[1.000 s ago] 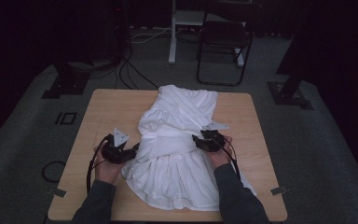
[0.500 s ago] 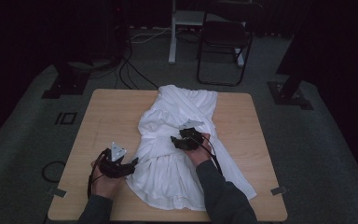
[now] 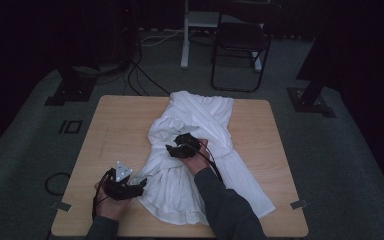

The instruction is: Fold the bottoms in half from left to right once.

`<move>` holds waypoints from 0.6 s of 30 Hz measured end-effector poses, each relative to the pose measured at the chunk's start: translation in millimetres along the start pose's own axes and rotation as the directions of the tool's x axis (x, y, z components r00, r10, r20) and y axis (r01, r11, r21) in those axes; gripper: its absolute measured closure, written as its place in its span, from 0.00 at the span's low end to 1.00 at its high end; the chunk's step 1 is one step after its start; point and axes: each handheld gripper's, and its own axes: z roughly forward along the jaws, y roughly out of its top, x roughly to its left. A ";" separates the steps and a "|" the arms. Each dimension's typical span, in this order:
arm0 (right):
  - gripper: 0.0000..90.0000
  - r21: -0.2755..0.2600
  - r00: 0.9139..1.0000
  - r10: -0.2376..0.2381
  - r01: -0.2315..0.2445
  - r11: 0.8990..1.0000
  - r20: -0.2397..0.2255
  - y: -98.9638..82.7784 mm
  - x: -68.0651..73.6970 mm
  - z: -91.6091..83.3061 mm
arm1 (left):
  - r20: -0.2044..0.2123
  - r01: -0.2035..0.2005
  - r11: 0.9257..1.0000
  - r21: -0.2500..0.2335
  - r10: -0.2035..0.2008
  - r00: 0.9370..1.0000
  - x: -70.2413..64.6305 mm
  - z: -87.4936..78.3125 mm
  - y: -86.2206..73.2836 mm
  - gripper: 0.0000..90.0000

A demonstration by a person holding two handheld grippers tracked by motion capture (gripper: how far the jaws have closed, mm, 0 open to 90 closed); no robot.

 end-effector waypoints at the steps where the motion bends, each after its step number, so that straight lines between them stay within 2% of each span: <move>1: 0.49 0.016 1.000 0.000 0.000 1.000 -0.001 -0.5 0.1 4.1 | 0.006 0.003 1.000 0.000 -0.003 1.000 -1.0 -0.1 -1.4 0.21; 2: 0.51 0.037 1.000 0.004 -0.003 0.999 -0.005 -1.7 -0.2 7.7 | 0.009 0.005 1.000 0.002 -0.005 1.000 -1.8 -0.3 -2.4 0.21; 3: 0.58 0.056 1.000 0.005 -0.004 0.998 -0.008 -3.6 -0.4 10.0 | 0.011 0.000 1.000 0.003 0.000 1.000 -2.4 -0.7 -3.1 0.20; 5: 0.82 0.081 1.000 -0.016 0.017 0.997 -0.016 -8.4 0.2 10.6 | 0.018 -0.003 1.000 0.004 0.003 1.000 -3.4 -2.1 -3.9 0.20; 6: 0.91 0.082 0.999 -0.034 0.034 0.996 -0.007 -11.0 0.6 8.9 | 0.020 -0.003 1.000 0.004 0.003 1.000 -3.7 -2.6 -4.1 0.20; 7: 0.95 0.082 0.999 -0.040 0.040 0.996 -0.002 -12.7 0.3 6.9 | 0.022 -0.003 1.000 -0.001 0.003 1.000 -4.5 -3.2 -4.6 0.20; 10: 0.97 0.049 0.999 -0.042 0.043 0.998 -0.002 -16.9 -2.6 -7.9 | 0.028 -0.003 1.000 0.000 0.003 1.000 -6.0 -4.0 -5.7 0.19; 14: 0.96 -0.026 0.999 -0.034 0.034 0.999 0.012 -21.6 -7.8 -38.3 | 0.034 -0.016 1.000 -0.001 0.016 0.999 -9.9 -4.3 -4.9 0.18; 16: 0.95 -0.046 1.000 -0.018 0.019 0.999 0.009 -23.7 -10.8 -50.7 | 0.038 -0.021 1.000 -0.002 0.021 0.999 -12.9 -3.6 -3.2 0.18; 18: 0.95 -0.052 1.000 -0.017 0.017 0.998 0.010 -24.5 -11.9 -54.7 | 0.038 -0.029 1.000 -0.001 0.029 0.999 -15.6 -2.0 -1.6 0.17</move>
